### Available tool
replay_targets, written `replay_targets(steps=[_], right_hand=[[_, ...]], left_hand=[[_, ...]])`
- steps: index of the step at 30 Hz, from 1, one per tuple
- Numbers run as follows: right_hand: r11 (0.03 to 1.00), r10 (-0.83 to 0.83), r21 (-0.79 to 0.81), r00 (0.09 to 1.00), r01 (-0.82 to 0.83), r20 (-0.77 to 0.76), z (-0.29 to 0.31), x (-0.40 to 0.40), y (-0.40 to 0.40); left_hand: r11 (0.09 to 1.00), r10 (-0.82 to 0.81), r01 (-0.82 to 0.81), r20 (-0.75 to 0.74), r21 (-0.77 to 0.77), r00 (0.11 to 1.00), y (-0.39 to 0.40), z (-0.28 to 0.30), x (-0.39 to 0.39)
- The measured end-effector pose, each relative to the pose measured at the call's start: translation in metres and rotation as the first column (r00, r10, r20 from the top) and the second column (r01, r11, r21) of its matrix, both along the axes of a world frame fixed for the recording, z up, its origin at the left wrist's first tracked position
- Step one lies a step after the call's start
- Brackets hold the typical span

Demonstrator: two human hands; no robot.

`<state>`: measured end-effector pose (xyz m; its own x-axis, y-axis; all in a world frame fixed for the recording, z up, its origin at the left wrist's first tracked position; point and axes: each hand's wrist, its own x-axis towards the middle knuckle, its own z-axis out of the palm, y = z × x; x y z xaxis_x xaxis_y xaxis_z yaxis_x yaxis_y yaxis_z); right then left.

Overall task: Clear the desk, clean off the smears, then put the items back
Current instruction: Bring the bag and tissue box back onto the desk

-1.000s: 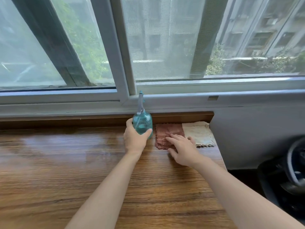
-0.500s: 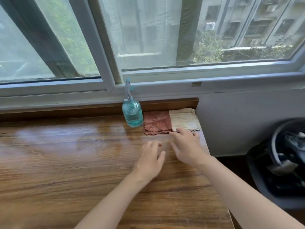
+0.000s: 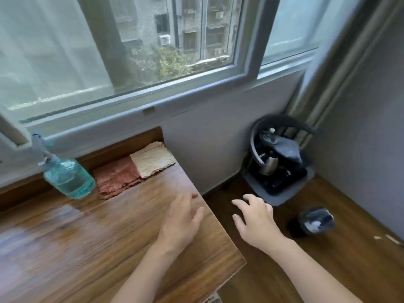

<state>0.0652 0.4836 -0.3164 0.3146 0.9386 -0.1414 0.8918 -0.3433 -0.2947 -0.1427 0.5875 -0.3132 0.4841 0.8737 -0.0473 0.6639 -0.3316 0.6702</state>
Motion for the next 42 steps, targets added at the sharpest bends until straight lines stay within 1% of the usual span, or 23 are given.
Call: replay_targets(steps=[2, 5, 8, 11, 16, 21, 25, 28, 31, 37, 42], right_hand=[[0.997, -0.081, -0.017, 0.997, 0.081, -0.003, 0.000, 0.019, -0.025], [0.987, -0.156, -0.022, 0.988, 0.156, -0.006, 0.001, 0.049, -0.050], [0.979, -0.206, -0.009, 0.978, 0.206, -0.020, 0.003, 0.082, -0.062], [0.972, -0.232, 0.018, 0.972, 0.233, -0.047, 0.004, 0.121, -0.065], [0.980, -0.189, 0.046, 0.980, 0.192, -0.058, 0.004, 0.201, -0.055], [0.997, -0.057, 0.048, 0.996, 0.060, -0.065, 0.010, 0.279, -0.047], [0.999, -0.006, 0.039, 0.998, 0.008, -0.059, 0.012, 0.331, -0.035], [0.999, 0.011, 0.039, 0.997, -0.008, -0.081, 0.007, 0.362, -0.020], [1.000, 0.004, 0.026, 0.995, -0.001, -0.104, -0.002, 0.388, 0.000], [0.997, -0.079, -0.006, 0.989, 0.079, -0.127, -0.026, 0.447, 0.028], [0.989, -0.148, 0.002, 0.977, 0.150, -0.153, -0.040, 0.501, 0.049]], left_hand=[[0.998, -0.058, 0.058, 0.020, 0.011, 0.998, -0.008, 0.002, 0.026], [0.993, -0.117, 0.117, 0.039, 0.003, 0.992, -0.019, 0.007, 0.063], [0.985, -0.170, 0.169, 0.039, 0.019, 0.985, -0.028, 0.010, 0.101], [0.982, -0.188, 0.188, 0.036, 0.019, 0.981, -0.037, 0.015, 0.142], [0.989, -0.144, 0.144, 0.034, 0.022, 0.989, -0.044, 0.016, 0.213], [1.000, -0.015, 0.016, 0.058, -0.025, 0.998, -0.049, 0.017, 0.277], [0.997, 0.064, -0.062, 0.065, -0.038, 0.996, -0.044, 0.018, 0.324], [0.998, 0.064, -0.062, 0.059, -0.033, 0.996, -0.035, 0.015, 0.358], [0.998, 0.029, -0.025, 0.060, -0.060, 0.998, -0.018, 0.007, 0.391], [0.992, -0.028, 0.033, 0.049, -0.118, 0.998, 0.037, -0.016, 0.460], [0.985, 0.005, 0.002, 0.039, -0.173, 0.999, 0.084, -0.033, 0.511]])
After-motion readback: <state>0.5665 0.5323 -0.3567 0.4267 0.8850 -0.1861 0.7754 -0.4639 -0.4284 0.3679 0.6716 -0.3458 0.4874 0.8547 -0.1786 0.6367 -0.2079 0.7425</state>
